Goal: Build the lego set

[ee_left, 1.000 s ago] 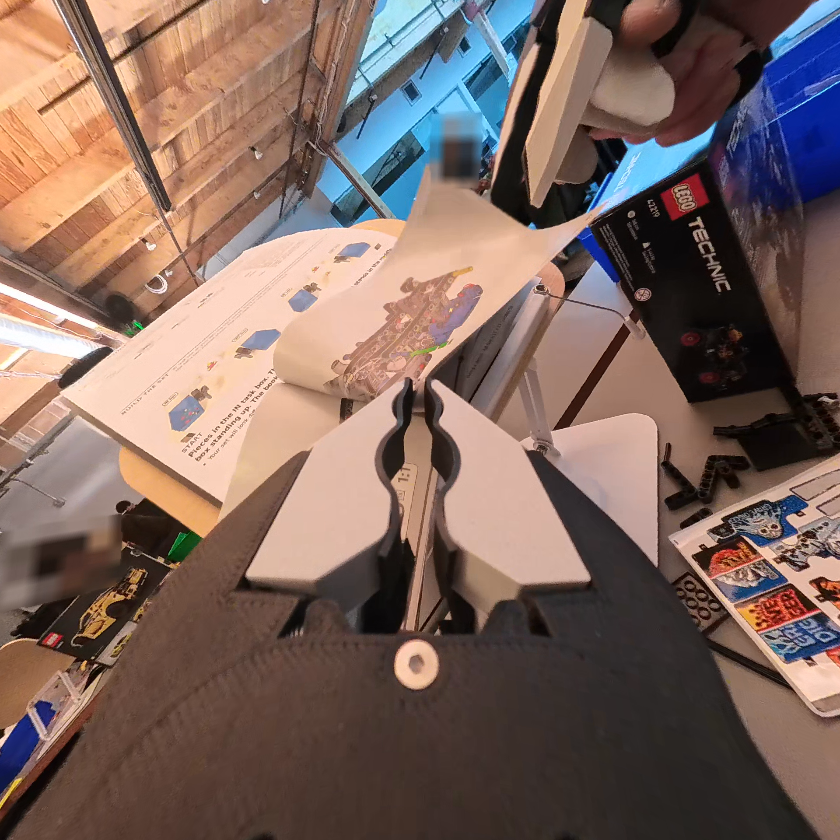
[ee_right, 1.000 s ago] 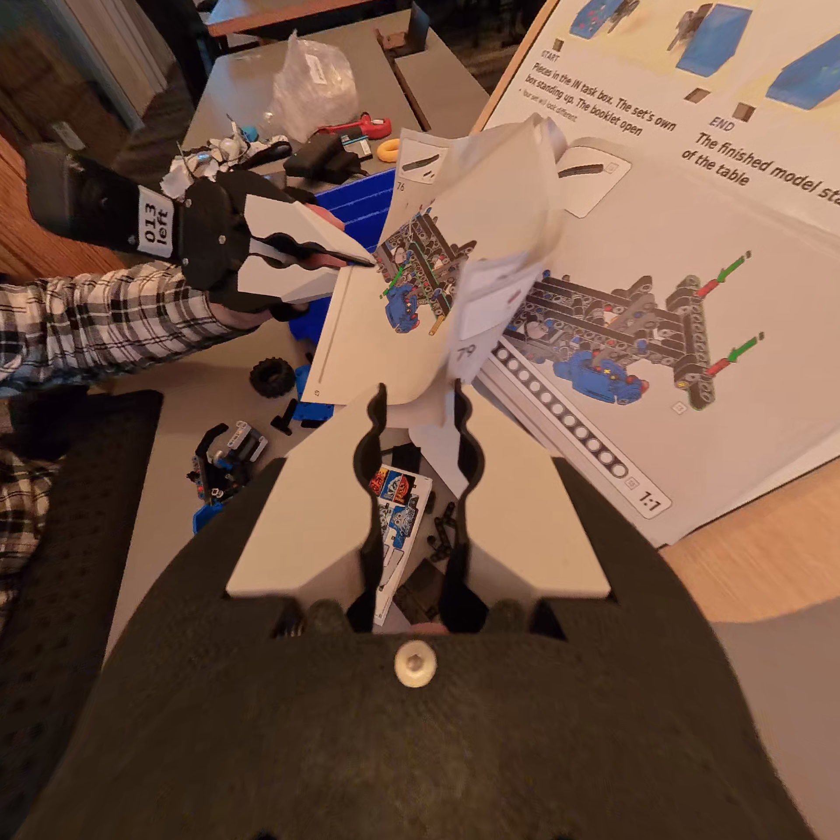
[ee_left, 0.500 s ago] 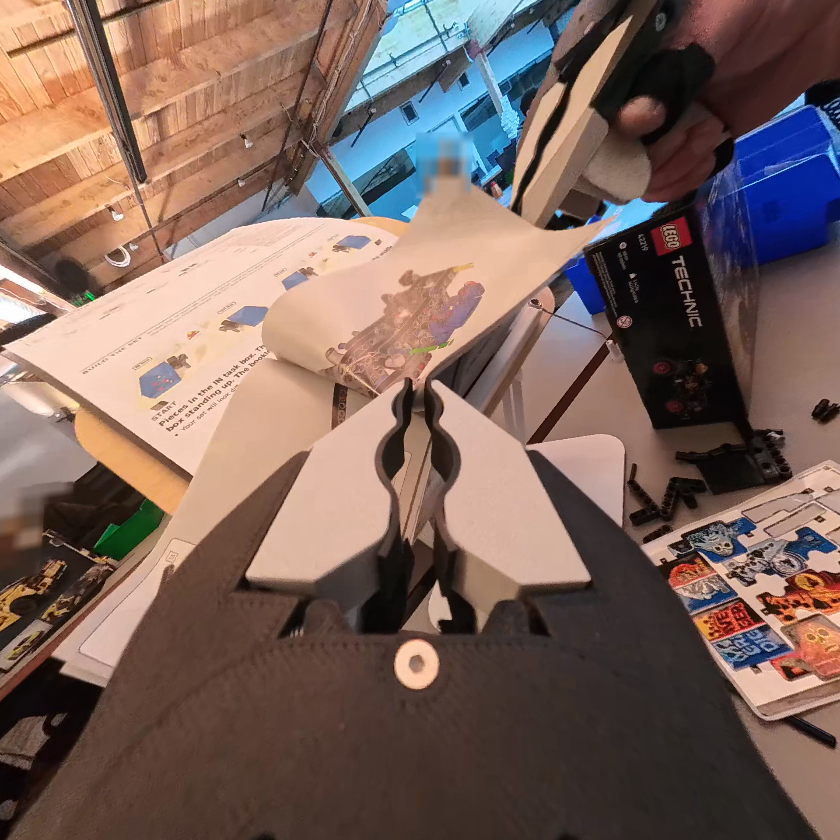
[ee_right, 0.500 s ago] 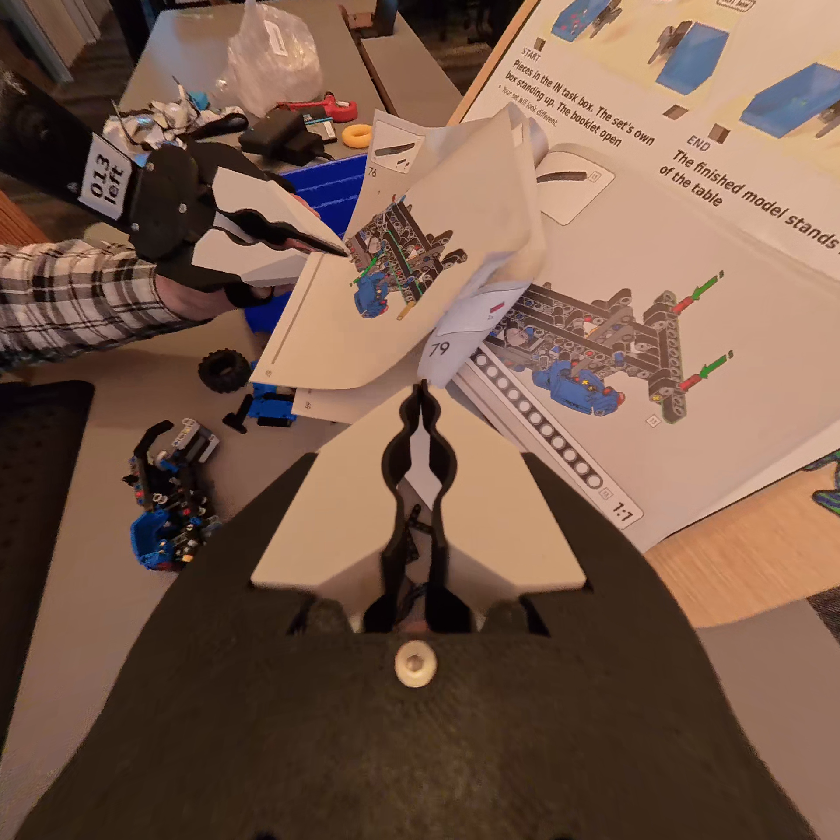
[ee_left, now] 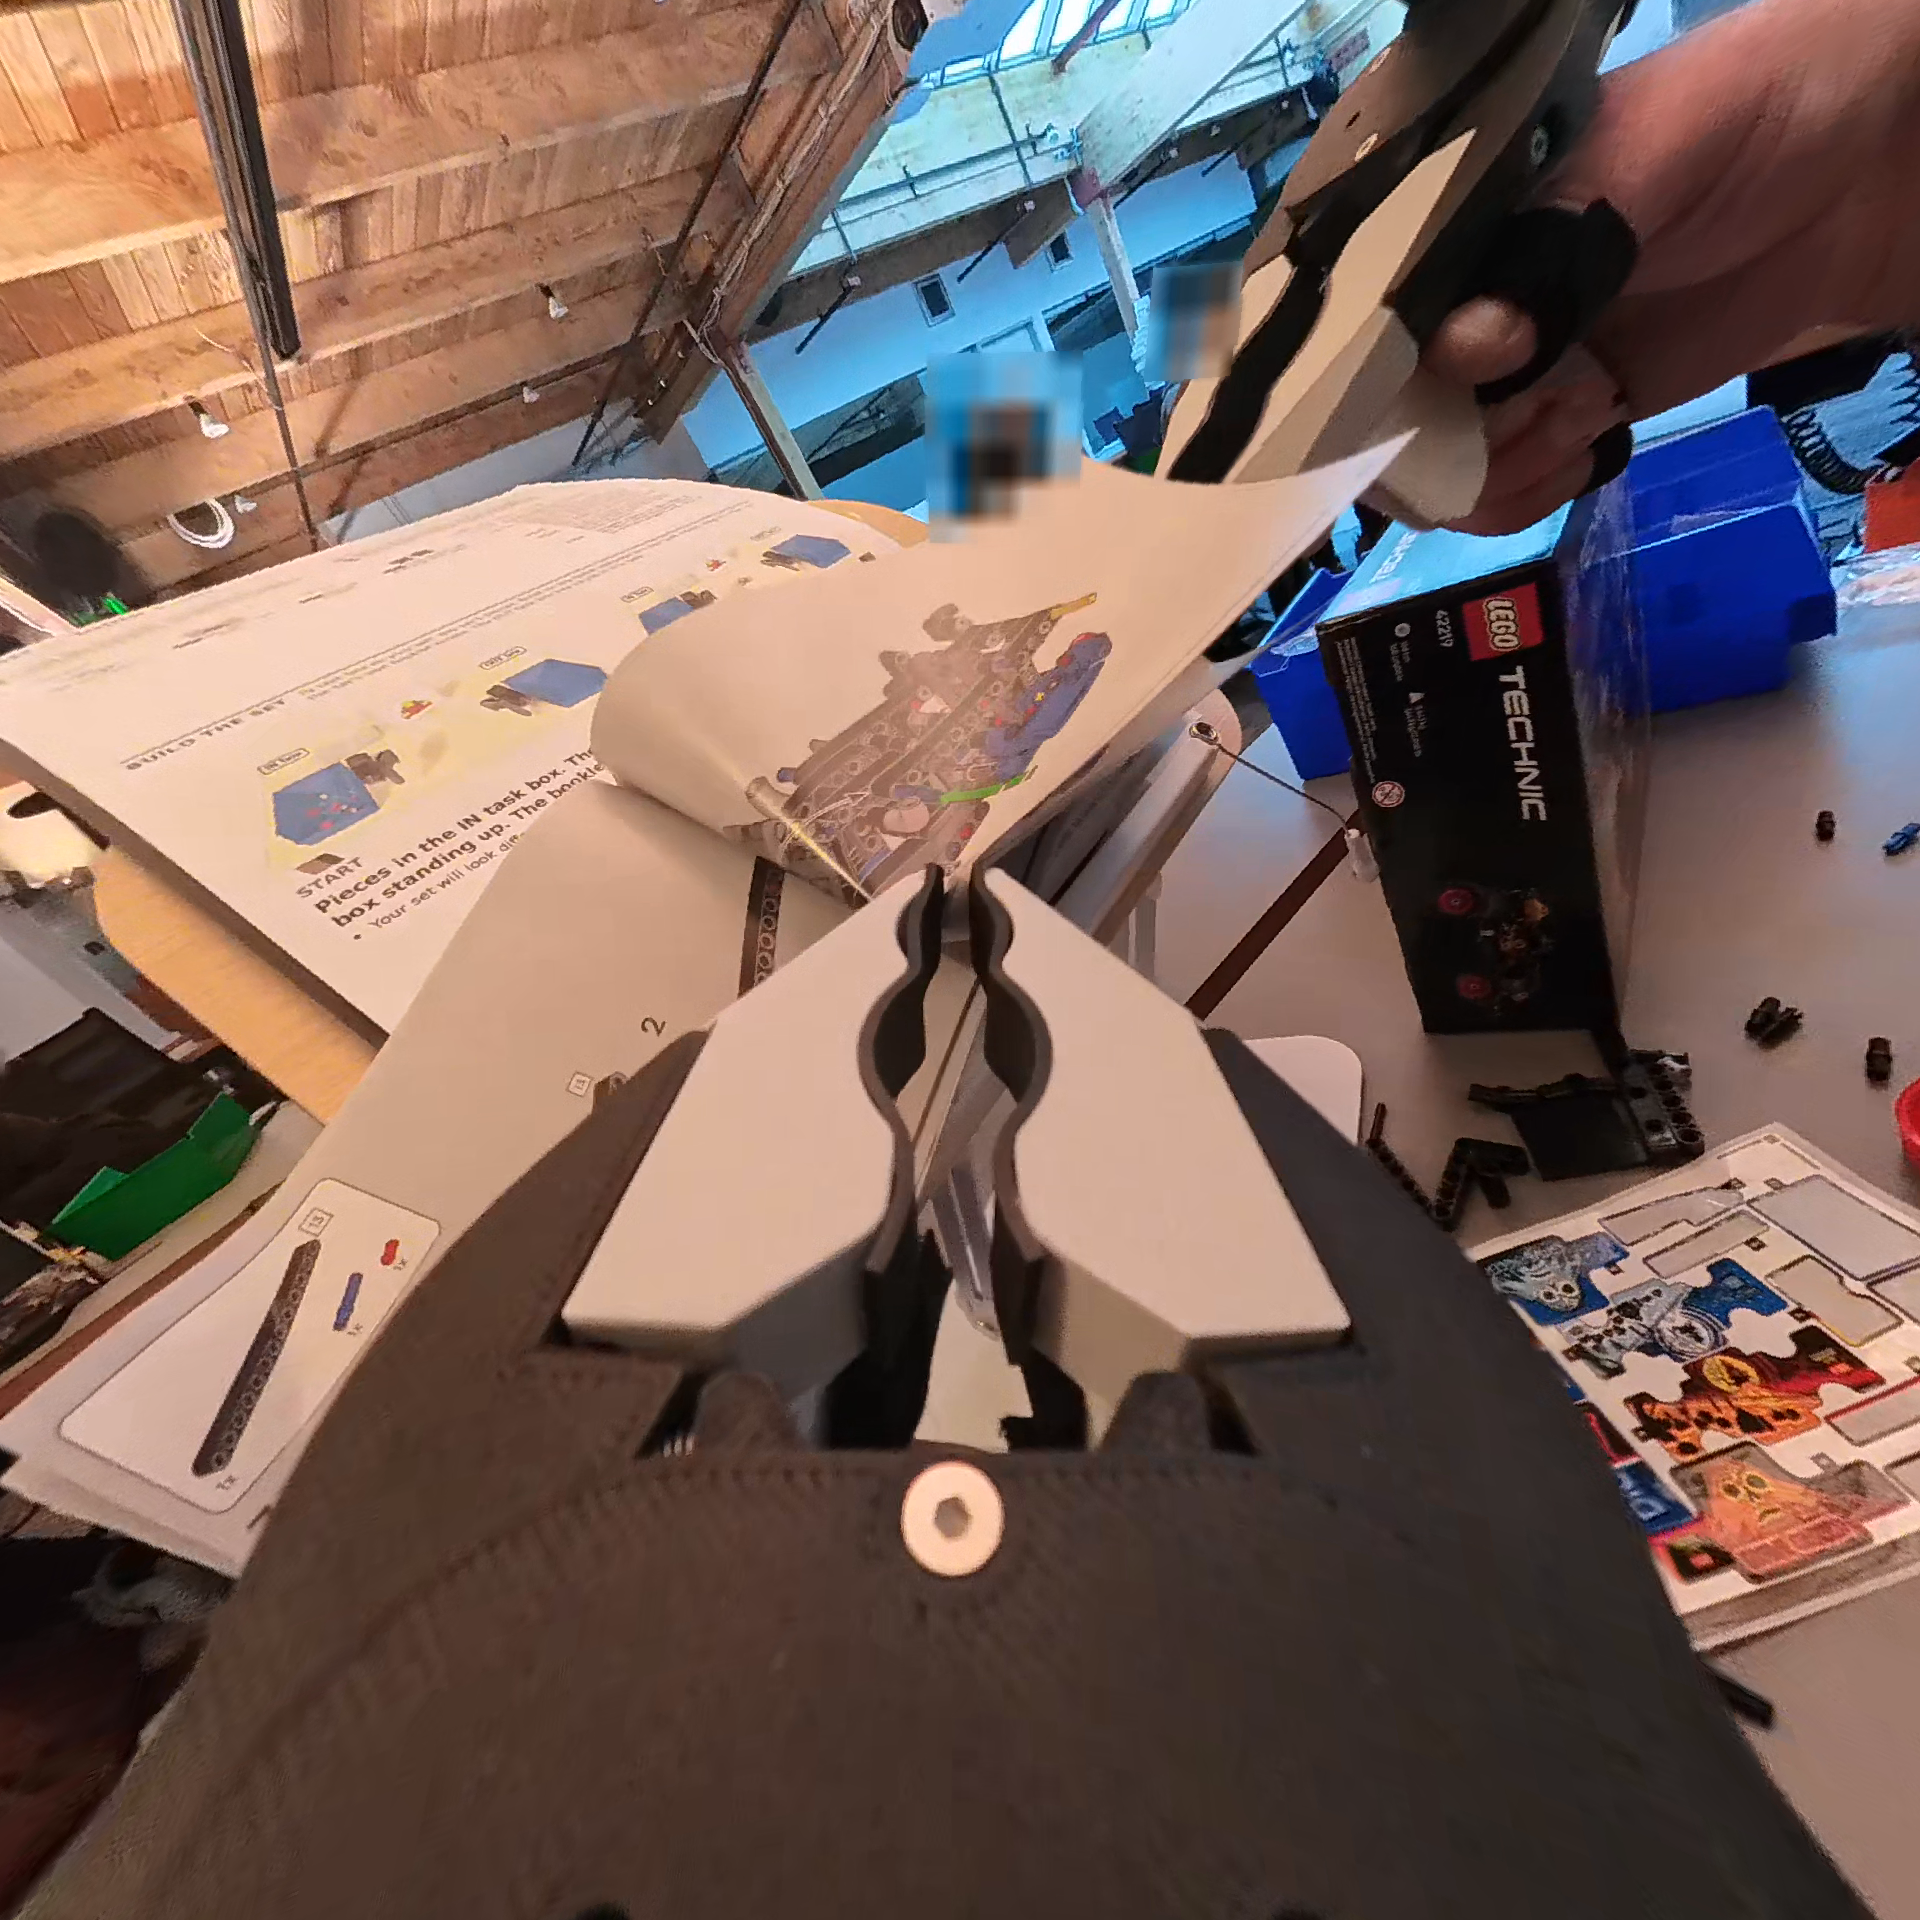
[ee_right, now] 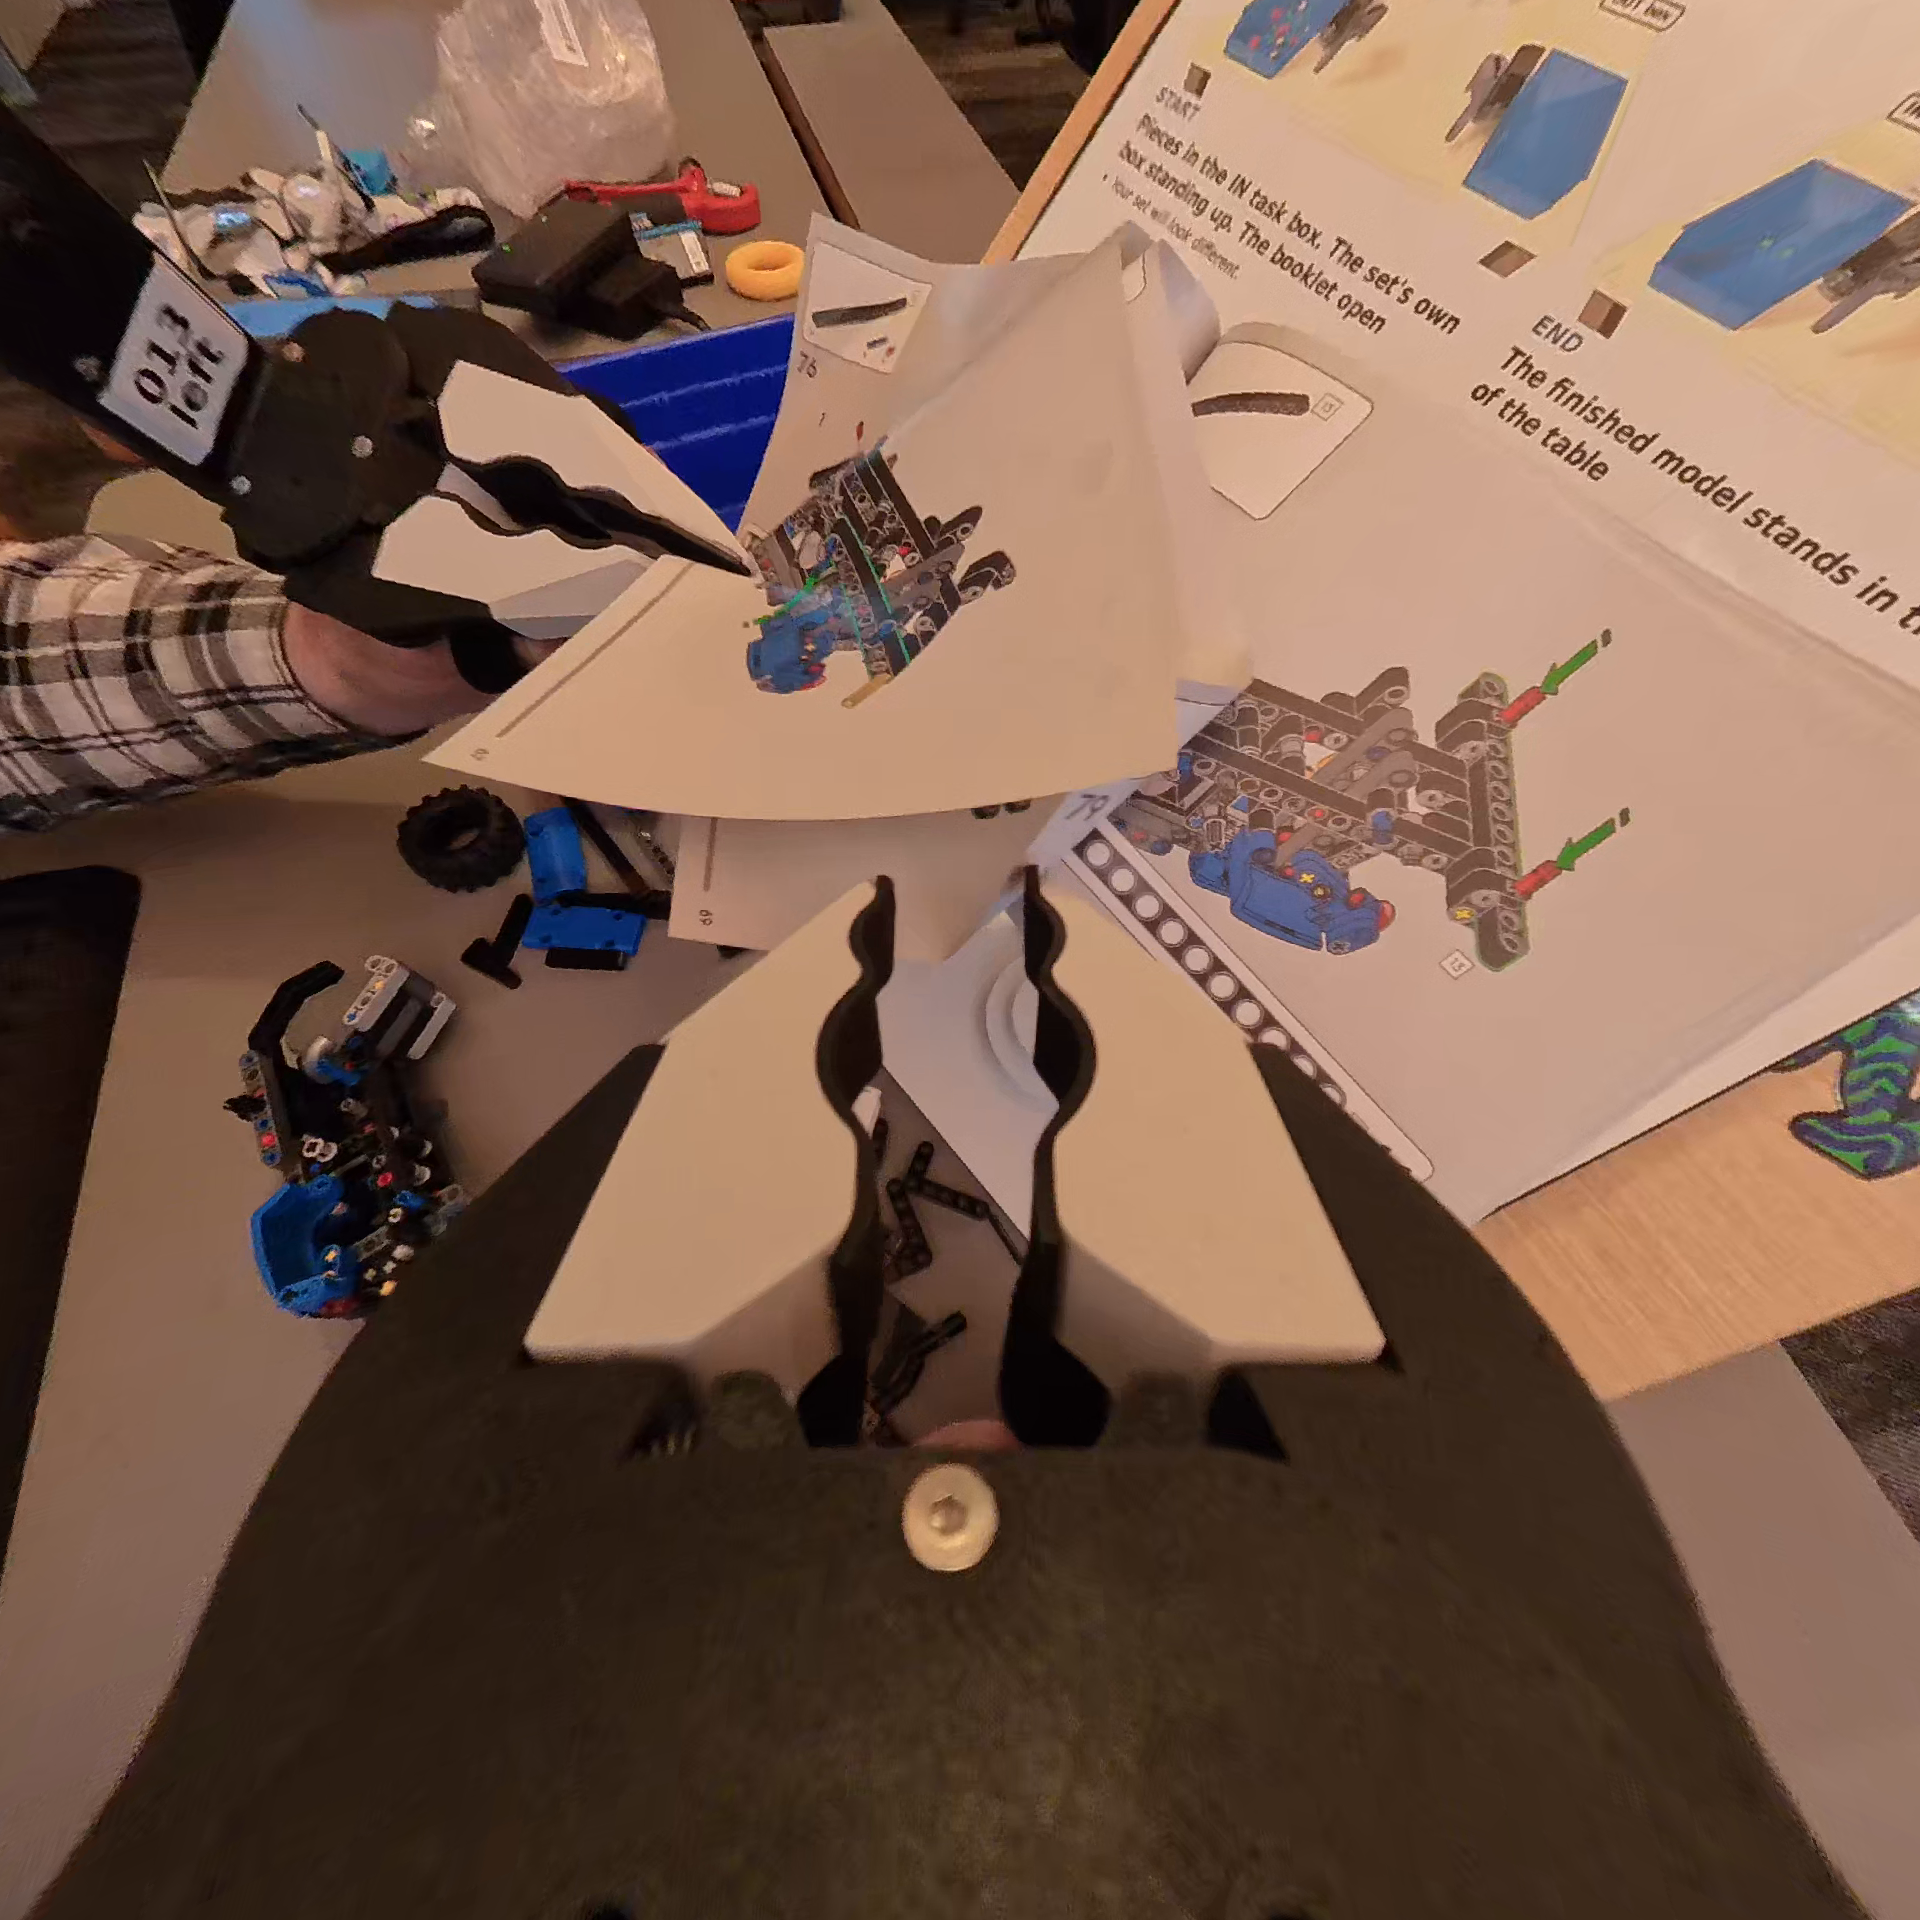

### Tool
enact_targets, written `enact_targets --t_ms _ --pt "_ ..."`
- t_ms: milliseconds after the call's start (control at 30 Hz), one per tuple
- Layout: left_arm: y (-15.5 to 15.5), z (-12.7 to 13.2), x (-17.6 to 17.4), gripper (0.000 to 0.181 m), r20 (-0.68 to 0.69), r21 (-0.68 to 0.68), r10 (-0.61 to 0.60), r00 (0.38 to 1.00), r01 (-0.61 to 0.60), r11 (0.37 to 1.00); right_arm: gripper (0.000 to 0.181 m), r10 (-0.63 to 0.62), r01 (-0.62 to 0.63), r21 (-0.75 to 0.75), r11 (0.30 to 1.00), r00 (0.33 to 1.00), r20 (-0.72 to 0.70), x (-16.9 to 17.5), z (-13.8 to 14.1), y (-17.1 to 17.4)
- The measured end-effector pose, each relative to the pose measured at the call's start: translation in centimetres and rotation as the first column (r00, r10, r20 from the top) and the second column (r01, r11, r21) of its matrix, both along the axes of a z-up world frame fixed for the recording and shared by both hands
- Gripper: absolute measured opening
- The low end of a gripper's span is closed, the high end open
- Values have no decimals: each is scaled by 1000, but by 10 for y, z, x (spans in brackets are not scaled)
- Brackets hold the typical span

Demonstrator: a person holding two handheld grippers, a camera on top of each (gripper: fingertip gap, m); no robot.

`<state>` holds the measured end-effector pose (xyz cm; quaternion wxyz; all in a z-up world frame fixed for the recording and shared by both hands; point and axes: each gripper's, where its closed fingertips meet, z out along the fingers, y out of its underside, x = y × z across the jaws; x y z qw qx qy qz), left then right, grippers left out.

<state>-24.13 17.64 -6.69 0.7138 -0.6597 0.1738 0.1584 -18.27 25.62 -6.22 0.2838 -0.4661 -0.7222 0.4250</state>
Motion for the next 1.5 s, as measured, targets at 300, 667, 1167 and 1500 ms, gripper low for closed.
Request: enact_targets --t_ms 300,667,1167,1500 --pt "-5 -2 -4 2 101 4 -20 995 20 1000 0 -46 45 92 995 999 8 -16 -4 7" --pt "-18 0 -22 3 370 35 -33 928 22 999 0 -156 157 230 960 987 -23 -15 2 30" --pt "-73 -24 -105 72 716 -122 173 676 -122 985 39 -237 290 471 833 957 -170 -31 42 35" --pt "-39 -51 -140 79 797 -317 236 556 52 947 42 -236 276 576 769 961 -146 -45 36 36"
